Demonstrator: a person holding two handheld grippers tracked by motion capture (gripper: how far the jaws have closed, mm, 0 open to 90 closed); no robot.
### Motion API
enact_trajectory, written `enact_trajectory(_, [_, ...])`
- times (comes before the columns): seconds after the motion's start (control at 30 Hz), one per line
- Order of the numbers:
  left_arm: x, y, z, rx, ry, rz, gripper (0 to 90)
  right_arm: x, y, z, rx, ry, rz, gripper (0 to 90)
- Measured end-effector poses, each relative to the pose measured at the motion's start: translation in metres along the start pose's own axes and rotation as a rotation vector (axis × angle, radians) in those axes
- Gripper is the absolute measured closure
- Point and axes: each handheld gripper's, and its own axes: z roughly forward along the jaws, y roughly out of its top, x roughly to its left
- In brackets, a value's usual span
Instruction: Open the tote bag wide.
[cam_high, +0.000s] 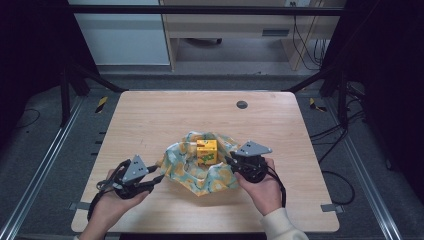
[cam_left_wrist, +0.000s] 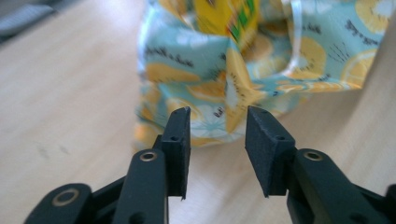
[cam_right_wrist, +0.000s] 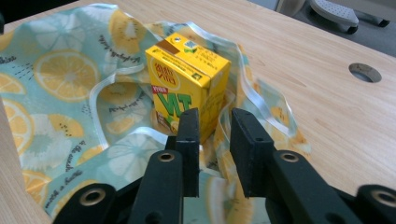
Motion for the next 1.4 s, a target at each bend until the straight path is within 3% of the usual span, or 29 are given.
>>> enact_trajectory(0.2, [0.014,0.033,0.006,0.012,0.017,0.025,56.6,0.003,0.011,0.004,0.038,-0.008,-0.027,76.1])
enact_trajectory(0.43, [0.017,0.063,0.046,0.088,-0.034,0.049,53.6,0.000,0.008,0.003,0.051,-0.004,-0.016,77.5])
enact_trajectory(0.57, [0.015,0.072,0.066,0.120,-0.021,0.075,49.9,0.002,0.008,0.001,0.050,-0.003,-0.022,77.3])
enact_trajectory(0.7, [0.012,0.076,0.079,0.138,-0.016,0.093,45.3,0.002,0.011,0.001,0.047,-0.004,-0.020,74.8])
enact_trajectory(0.8, [0.011,0.075,0.089,0.182,-0.010,0.113,44.1,0.001,0.012,0.000,0.051,-0.006,-0.018,73.7])
enact_trajectory(0.97, [0.010,0.068,0.103,0.255,-0.039,0.127,44.8,0.001,0.009,0.000,0.059,-0.007,-0.019,73.2])
enact_trajectory(1.1, [0.012,0.064,0.111,0.297,-0.027,0.137,44.8,0.000,0.006,-0.002,0.059,-0.007,-0.011,73.1])
enact_trajectory(1.23, [0.013,0.062,0.112,0.284,-0.030,0.120,53.6,-0.001,0.004,-0.004,0.057,-0.005,-0.008,73.0])
enact_trajectory(1.4, [0.014,0.063,0.115,0.282,-0.070,0.107,76.7,-0.003,0.003,-0.004,0.056,-0.005,-0.002,72.9])
